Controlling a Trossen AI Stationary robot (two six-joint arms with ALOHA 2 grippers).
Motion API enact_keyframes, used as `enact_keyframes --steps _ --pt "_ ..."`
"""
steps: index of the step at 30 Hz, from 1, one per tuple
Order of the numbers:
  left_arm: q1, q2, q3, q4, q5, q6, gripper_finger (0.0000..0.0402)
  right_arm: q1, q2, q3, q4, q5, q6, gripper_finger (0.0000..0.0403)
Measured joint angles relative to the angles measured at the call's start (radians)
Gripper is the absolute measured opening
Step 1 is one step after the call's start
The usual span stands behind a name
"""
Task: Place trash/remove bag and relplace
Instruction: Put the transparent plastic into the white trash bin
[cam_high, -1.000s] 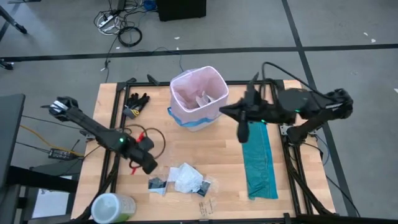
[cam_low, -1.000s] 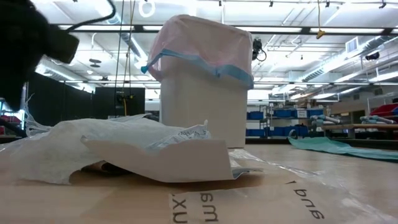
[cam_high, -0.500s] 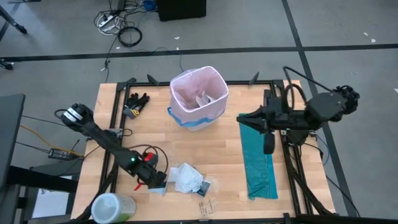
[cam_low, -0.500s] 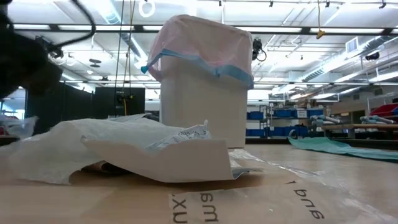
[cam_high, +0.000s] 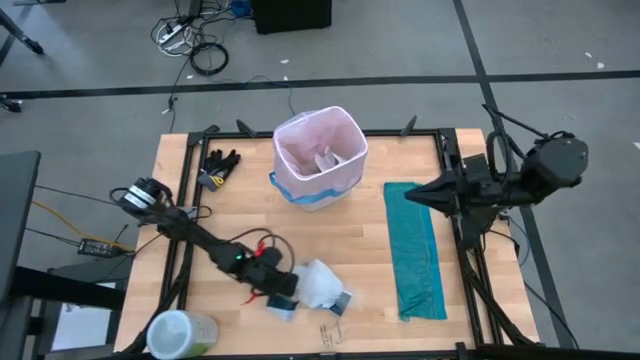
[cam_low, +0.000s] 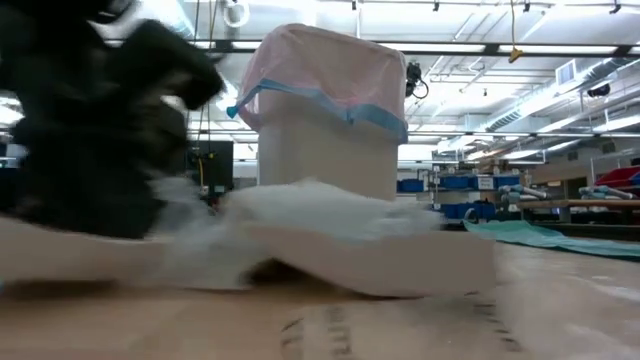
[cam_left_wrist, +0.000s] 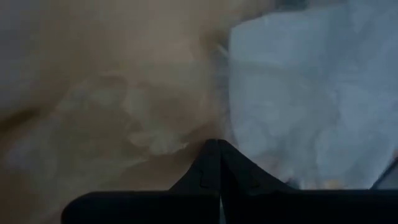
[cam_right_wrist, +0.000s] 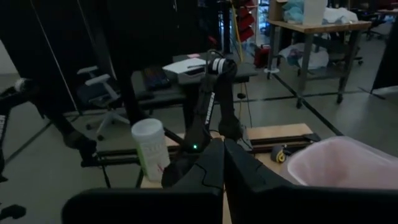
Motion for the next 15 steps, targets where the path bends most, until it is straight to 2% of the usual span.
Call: enact_keyframes --steps 3,8,12,15 --pt "0.064 0.089 0.084 0.08 0.007 0.118 0.0 0.0 -0.003 0.0 -0.03 -0.001 -0.001 0.0001" --pt "0.155 0.199 0.24 0.078 0.028 0.33 0.0 0.0 -0.003 0.0 -0.069 -0.004 0.022 0.0" --pt "0.208 0.209 0.324 0.067 0.06 0.469 0.0 0.0 -0.002 0.0 -0.101 -0.008 0.051 0.0001" --pt "0.223 0.175 0.368 -0.022 0.085 0.519 0.0 0.0 -0.002 0.0 -0.112 -0.034 0.05 0.0"
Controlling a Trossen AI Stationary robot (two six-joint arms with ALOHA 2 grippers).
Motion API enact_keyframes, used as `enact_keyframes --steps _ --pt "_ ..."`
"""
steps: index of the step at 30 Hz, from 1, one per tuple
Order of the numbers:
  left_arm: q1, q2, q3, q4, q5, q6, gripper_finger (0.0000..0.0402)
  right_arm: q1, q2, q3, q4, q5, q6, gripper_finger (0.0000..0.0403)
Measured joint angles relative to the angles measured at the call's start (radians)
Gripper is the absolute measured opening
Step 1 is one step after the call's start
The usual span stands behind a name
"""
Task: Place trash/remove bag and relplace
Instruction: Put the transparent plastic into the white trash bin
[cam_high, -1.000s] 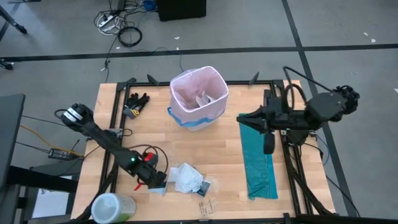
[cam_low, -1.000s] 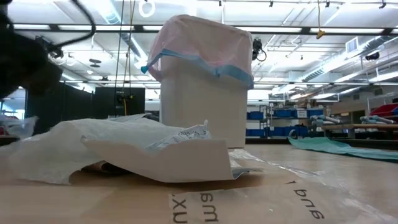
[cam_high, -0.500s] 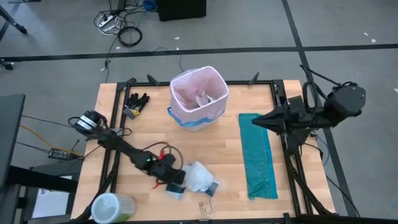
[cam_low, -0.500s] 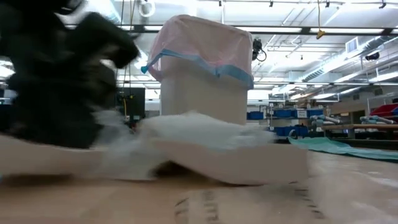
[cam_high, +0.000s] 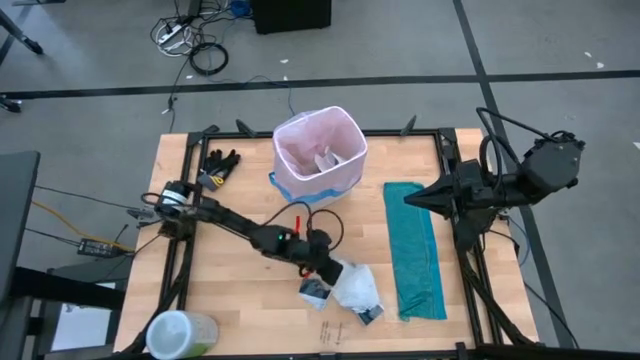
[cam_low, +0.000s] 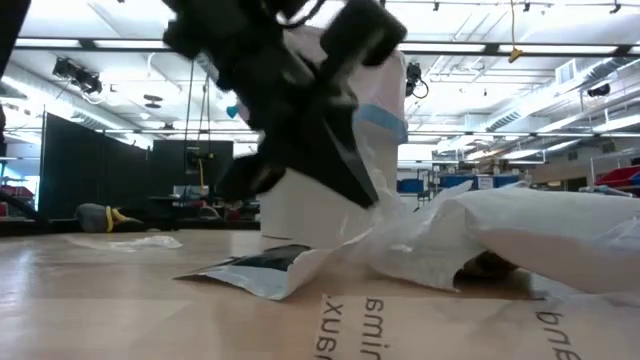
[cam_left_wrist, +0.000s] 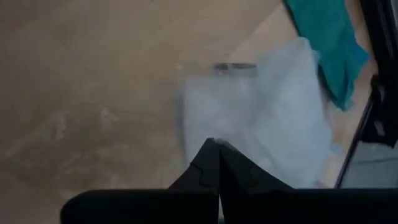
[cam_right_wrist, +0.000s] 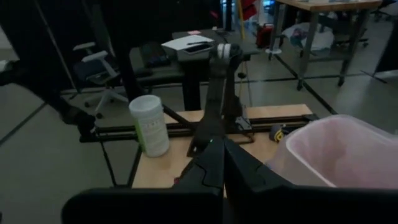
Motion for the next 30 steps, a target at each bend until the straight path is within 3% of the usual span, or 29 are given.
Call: enact_keyframes --steps 3,6,11,21,30 --pt "-0.001 -0.052 0.045 -0.145 -0.007 0.024 0.0 0.0 0.0 0.0 -0.003 -0.02 0.0 0.0004" --pt "-0.018 -0.089 0.09 -0.402 -0.049 0.024 0.0 0.0 0.001 0.0 -0.009 -0.024 0.018 0.0009" --pt "-0.054 -0.114 0.067 -0.721 -0.115 -0.027 0.0 0.0 0.004 0.0 -0.043 -0.024 0.063 0.0008" --pt "-0.104 -0.206 -0.178 -0.827 -0.109 -0.194 0.0 0.0 0.016 0.0 -0.044 -0.041 0.082 0.0004" --pt "-0.114 -0.237 -0.308 -0.772 -0.102 -0.281 0.0 0.0 0.018 0.0 -0.04 -0.04 0.097 0.0"
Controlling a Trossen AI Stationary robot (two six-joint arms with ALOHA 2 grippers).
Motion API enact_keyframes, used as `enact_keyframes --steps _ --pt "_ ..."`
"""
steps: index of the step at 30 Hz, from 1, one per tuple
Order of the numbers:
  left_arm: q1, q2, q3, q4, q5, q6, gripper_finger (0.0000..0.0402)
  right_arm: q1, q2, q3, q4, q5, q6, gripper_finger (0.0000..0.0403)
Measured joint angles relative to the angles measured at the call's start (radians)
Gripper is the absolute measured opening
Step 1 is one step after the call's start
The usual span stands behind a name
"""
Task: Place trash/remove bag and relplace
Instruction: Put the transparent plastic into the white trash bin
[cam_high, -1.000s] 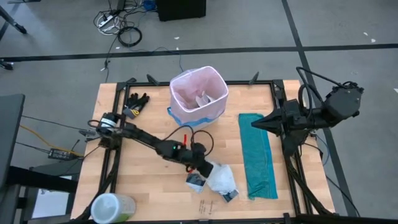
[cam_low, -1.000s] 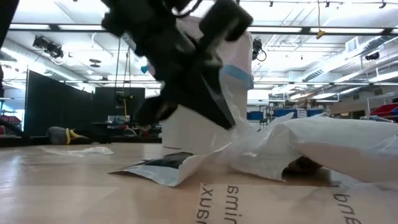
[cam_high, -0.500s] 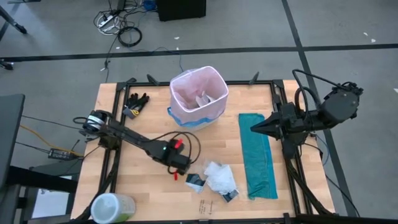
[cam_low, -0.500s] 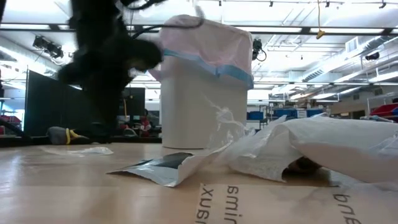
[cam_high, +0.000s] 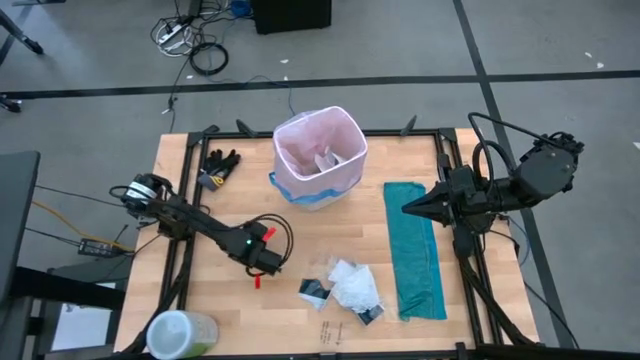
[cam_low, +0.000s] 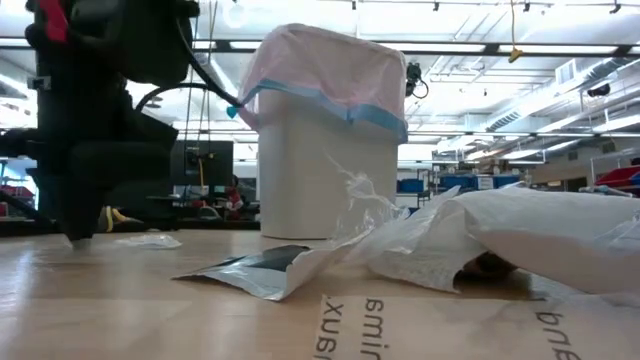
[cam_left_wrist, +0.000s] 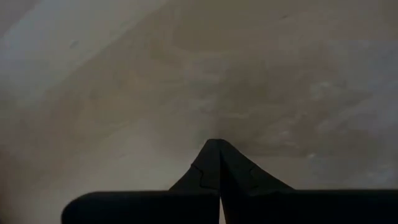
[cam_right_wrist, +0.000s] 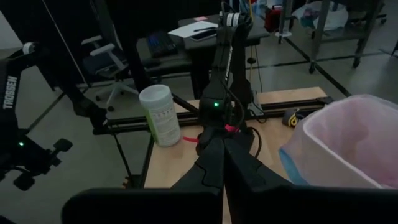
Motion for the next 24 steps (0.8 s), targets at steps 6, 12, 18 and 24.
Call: enact_keyframes --steps 6,12,18,24 --pt "-0.002 -0.002 -0.016 0.135 -0.015 0.014 0.0 0.0 0.0 0.0 0.008 0.001 0.004 0.0001" --pt "0.007 0.021 0.016 0.493 -0.028 0.146 0.0 0.0 0.0 0.0 0.008 0.001 -0.018 0.0002" --pt "0.024 0.107 0.014 0.808 -0.025 0.181 0.0 0.0 0.0 0.0 -0.007 -0.009 -0.029 0.0002" --pt "0.033 0.089 0.016 1.166 -0.023 0.335 0.0 -0.007 0.001 0.0 -0.158 0.006 -0.031 0.0013"
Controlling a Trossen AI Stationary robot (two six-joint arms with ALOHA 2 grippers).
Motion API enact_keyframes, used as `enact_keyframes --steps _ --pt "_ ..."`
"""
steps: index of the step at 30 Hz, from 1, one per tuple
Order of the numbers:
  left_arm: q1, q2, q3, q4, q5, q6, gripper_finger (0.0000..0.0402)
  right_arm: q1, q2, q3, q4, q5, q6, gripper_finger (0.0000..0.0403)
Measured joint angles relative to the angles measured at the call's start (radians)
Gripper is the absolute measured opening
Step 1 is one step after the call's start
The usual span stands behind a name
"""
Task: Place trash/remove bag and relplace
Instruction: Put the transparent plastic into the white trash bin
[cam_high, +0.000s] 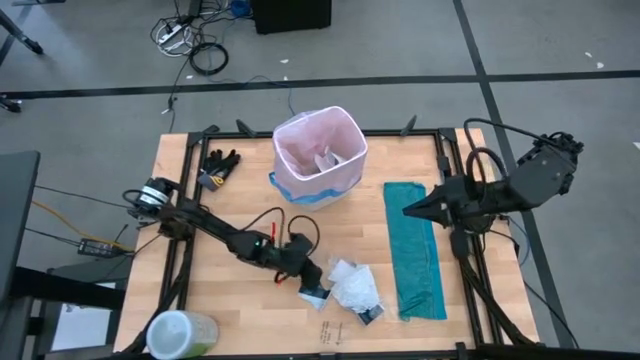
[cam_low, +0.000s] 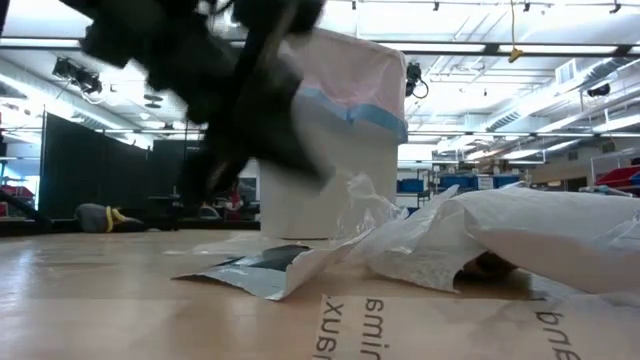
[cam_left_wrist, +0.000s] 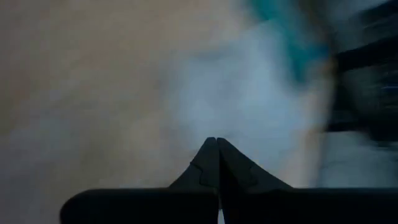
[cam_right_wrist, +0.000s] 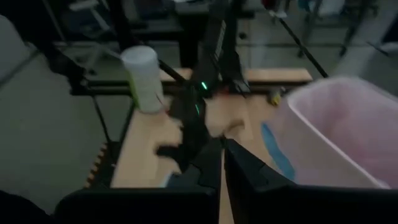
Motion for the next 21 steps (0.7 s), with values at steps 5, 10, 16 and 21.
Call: enact_keyframes --steps 5,10,16,21 --pt "0.019 -0.082 0.004 0.18 -0.016 0.105 0.0 -0.038 0.008 -0.007 -0.054 0.033 0.019 0.0028" --pt "0.02 -0.257 0.002 -0.116 -0.038 0.131 0.0 -0.124 0.036 -0.079 -0.163 0.067 0.071 0.0051" --pt "-0.04 -0.529 0.001 -0.527 -0.137 0.131 0.0 -0.228 0.151 -0.216 -0.044 -0.078 0.107 0.01" --pt "-0.093 -0.73 0.001 -0.726 -0.266 0.125 0.0001 -0.306 0.302 -0.266 0.163 -0.185 0.061 0.0156"
